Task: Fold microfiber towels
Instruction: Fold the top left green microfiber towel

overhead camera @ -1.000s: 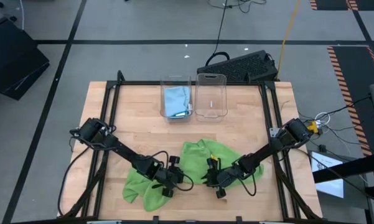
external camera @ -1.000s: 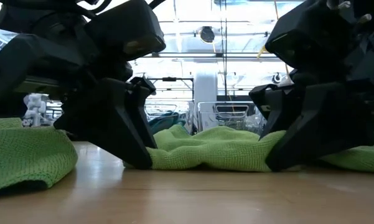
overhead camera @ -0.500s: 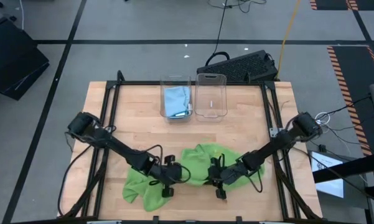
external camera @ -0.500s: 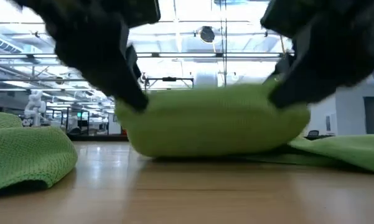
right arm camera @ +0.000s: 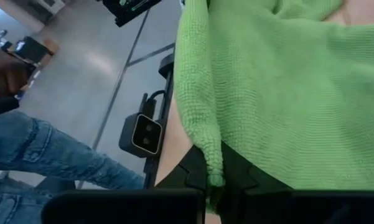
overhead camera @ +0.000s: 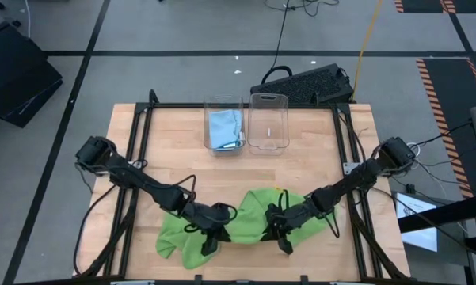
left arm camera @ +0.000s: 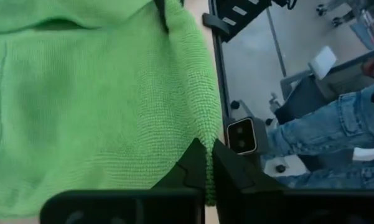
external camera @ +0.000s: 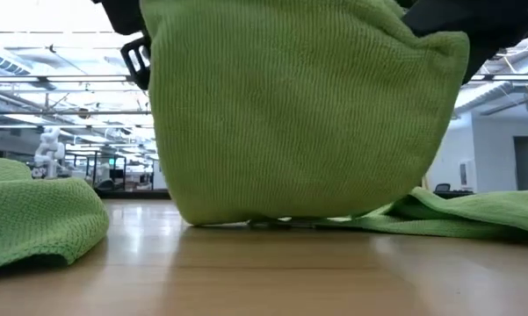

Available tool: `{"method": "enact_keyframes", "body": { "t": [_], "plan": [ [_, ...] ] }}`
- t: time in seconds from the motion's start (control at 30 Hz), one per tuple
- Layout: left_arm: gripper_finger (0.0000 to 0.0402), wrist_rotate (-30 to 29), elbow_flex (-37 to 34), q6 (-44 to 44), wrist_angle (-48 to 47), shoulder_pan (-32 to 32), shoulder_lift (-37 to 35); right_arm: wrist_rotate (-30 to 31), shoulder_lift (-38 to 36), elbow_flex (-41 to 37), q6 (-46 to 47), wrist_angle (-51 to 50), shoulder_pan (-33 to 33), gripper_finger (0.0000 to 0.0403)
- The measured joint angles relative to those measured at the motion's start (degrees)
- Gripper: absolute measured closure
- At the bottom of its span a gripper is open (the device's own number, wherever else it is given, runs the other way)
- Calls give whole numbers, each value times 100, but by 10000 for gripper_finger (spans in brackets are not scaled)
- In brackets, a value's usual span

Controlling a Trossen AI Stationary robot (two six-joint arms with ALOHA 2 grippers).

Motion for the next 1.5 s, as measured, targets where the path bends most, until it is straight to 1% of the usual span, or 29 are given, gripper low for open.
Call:
{"method": "enact_keyframes", "body": {
  "t": [0.1,0.17,0.3,0.37,0.5,0.67,0.77,0.93,1.03,1.1,1.17,1.3,1.4,1.5],
  "plan": [
    [395,13,2,150,-53,138,43,1,18,0,4,-97,-89,397],
    [392,-15,3,163,-300,279,76,6,29,-2,62,-262,-205,397],
    [395,-251,4,466,-674,574,68,25,31,-2,148,-598,-471,397],
    [396,-270,4,628,-824,720,70,28,31,-2,105,-748,-582,397],
    [387,-272,4,881,-875,938,70,23,31,-2,48,-935,-782,397],
    [396,-83,9,960,-1140,1058,93,18,31,-2,-42,-943,-943,397],
    [387,-79,9,966,-1318,1063,187,20,31,-2,-93,-992,-1025,397],
    [377,-129,9,910,-1256,1087,338,20,31,-2,-172,-1081,-1123,390],
    [375,-220,9,764,-1283,1119,350,60,31,0,-146,-1165,-1130,368],
    [374,-341,9,620,-1287,1122,350,190,31,-2,17,-1247,-1130,345],
    [368,-400,9,590,-1289,1122,350,195,31,-1,181,-1283,-1149,319],
    [335,-402,9,367,-1326,1149,350,294,31,-2,243,-1314,-1209,266],
    [307,-449,9,170,-1333,1211,350,344,18,-2,276,-1335,-1280,233],
    [291,-449,9,54,-1375,1268,303,332,15,-1,445,-1397,-1361,206]
  ]
}}
